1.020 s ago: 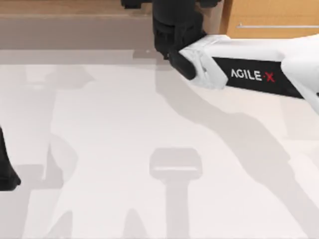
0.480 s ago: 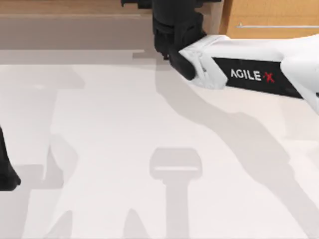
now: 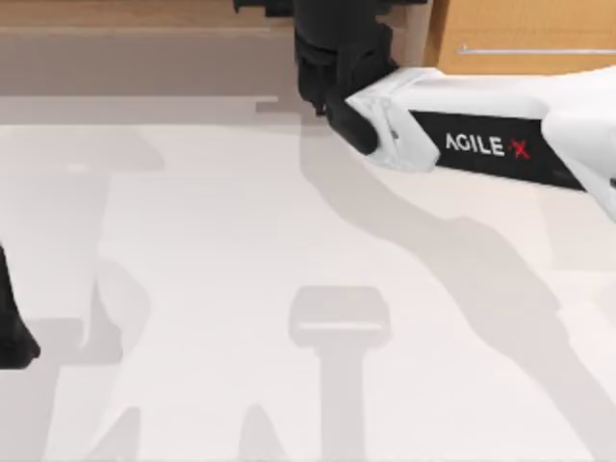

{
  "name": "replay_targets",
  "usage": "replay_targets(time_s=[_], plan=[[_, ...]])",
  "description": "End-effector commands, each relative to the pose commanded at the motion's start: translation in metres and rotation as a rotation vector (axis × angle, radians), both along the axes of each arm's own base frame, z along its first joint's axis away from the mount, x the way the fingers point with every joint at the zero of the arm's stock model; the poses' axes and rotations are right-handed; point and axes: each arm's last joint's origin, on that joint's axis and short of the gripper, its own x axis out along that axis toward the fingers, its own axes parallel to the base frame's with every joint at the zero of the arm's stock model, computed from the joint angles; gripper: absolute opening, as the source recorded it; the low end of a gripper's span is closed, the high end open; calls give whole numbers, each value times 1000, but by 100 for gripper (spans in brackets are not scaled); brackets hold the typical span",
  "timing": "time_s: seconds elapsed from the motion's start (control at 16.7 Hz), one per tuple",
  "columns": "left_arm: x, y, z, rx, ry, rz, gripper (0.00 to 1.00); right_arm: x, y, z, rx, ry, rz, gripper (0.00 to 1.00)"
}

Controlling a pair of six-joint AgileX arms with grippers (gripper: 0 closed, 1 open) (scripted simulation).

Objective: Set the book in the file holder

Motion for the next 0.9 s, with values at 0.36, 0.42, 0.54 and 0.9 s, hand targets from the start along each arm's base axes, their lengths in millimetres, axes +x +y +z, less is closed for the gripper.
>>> replay_targets(time_s=[0.36, 0.42, 0.54, 0.9], plan=[[0, 0, 0, 0, 0, 0, 100, -4, 4, 5, 20, -6, 6, 0], [0, 0, 0, 0, 0, 0, 100, -9, 9, 9, 43, -14, 14, 0], [0, 0, 0, 0, 0, 0, 100, -22, 24, 20, 94, -29, 45, 0], [0, 0, 0, 0, 0, 0, 100, -22, 25, 26, 95, -30, 59, 0]])
